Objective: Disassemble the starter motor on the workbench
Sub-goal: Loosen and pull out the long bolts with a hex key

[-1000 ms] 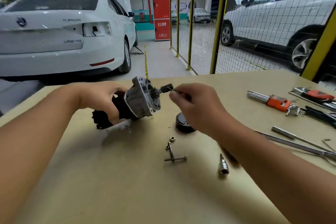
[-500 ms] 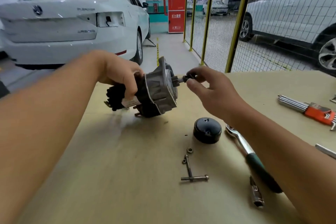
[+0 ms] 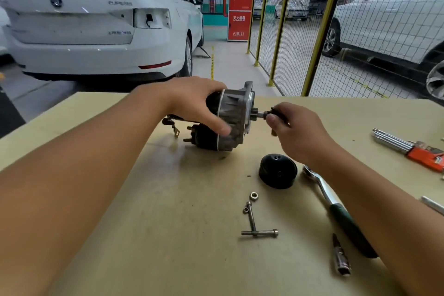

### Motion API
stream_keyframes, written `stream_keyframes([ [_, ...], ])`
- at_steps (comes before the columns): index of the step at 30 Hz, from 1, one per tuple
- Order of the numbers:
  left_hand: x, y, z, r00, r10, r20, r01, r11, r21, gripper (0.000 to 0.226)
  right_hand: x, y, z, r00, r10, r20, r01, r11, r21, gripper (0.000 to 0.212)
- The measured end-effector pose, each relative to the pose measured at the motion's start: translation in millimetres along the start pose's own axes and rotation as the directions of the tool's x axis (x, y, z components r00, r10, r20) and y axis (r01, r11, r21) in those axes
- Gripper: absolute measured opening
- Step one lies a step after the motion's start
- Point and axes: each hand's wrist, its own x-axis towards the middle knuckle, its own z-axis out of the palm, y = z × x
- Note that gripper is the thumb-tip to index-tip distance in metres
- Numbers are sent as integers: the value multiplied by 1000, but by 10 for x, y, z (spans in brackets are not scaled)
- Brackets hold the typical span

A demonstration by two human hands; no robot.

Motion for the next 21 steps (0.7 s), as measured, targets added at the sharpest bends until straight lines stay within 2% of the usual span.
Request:
stream_keyframes([
  [3, 5, -15, 156, 977, 25, -210, 24, 974, 224, 82, 7, 2, 15, 1000, -5, -9, 5, 1000, -18, 18],
  [6, 4, -57, 243, 947, 71, -313, 11, 967, 253, 79, 10, 3, 18, 1000, 4, -13, -5, 1000, -19, 18],
  [11, -6, -76, 196, 949, 89, -301, -26, 978, 208, 76, -12, -18, 18, 1000, -4, -12, 4, 999, -35, 18],
  [14, -29, -43, 192, 968, 45, -246, 4, 980, 198, 72, -52, -30, 11, 1000, -7, 15, 8, 998, -58, 21],
  [16, -108, -66, 264, 981, -3, -193, 27, 992, 122, 70, -82, -43, 23, 999, -28, 24, 30, 995, -100, 25],
  [19, -301, -172, 457, 985, -70, -159, 64, 997, -42, 83, -88, -94, 65, 998, -63, 31, 66, 990, -120, 29],
  [21, -444, -233, 555, 976, -54, -213, 56, 998, 4, 97, -85, -128, 95, 994, -82, 74, 91, 988, -127, 29],
])
